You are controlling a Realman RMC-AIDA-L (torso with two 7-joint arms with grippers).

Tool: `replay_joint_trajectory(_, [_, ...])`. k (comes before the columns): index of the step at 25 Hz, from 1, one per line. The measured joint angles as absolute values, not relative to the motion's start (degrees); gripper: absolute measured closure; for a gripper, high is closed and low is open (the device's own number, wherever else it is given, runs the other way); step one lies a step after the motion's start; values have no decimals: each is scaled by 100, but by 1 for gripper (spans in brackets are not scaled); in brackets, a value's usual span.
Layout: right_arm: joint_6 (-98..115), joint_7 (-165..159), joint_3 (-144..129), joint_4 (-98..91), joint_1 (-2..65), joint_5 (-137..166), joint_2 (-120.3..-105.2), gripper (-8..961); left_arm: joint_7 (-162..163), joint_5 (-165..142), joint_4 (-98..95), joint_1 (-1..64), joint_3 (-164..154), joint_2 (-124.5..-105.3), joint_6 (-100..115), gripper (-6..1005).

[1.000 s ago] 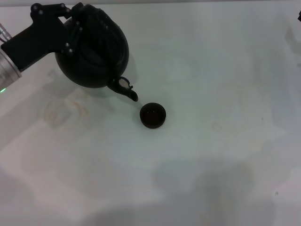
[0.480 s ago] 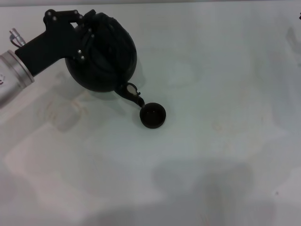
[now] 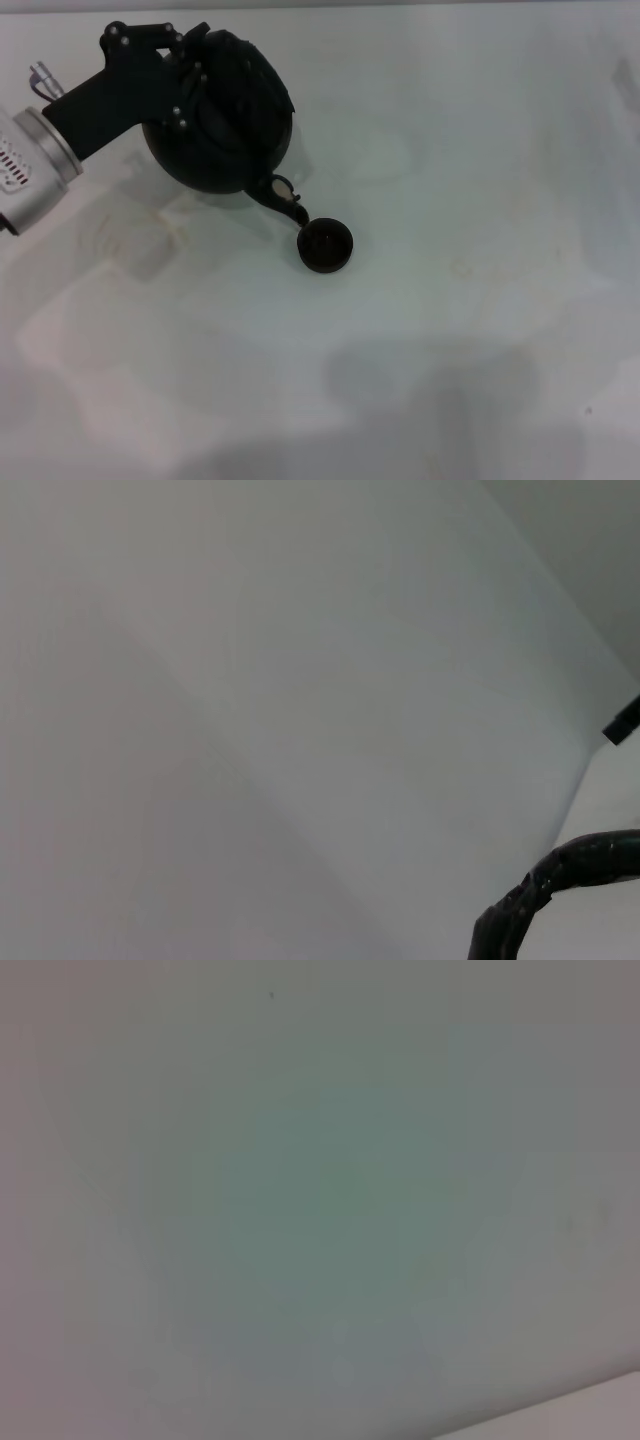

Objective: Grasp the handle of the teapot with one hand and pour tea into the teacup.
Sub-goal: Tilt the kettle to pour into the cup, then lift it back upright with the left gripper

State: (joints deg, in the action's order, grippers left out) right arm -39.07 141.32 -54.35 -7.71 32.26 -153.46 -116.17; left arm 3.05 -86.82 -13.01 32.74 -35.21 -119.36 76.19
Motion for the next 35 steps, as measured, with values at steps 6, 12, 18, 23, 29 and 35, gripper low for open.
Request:
replay_joint_trajectory(6, [-3915, 14132, -5431, -761, 3226, -15346, -11619, 97, 103, -8458, -1131, 3329, -3533, -11935, 7592, 891])
replay_joint_trajectory(12, [-3919, 14133, -5431, -757, 3226, -15346, -11619, 97, -155, -8461, -936, 3407, -3534, -11935, 7519, 891])
replay_joint_trajectory(18, [-3920, 14133, -5423, -755, 3226, -15346, -11612, 97, -209, -8496, -931, 3435, -3544, -11944, 7523, 891])
replay_joint_trajectory(23, [-3917, 14125, -5422, -755, 3225, -15387, -11610, 97, -211, -8500, -931, 3439, -3700, -11945, 7511, 892])
replay_joint_trajectory(29, [-3922, 14059, -5422, -755, 3226, -15408, -11610, 97, -313, -8490, -931, 3448, -3751, -11944, 7497, 894])
replay_joint_trajectory(35, [-3922, 14054, -5422, -748, 3226, -15408, -11610, 97, -377, -8508, -926, 3447, -3753, -11944, 7490, 895])
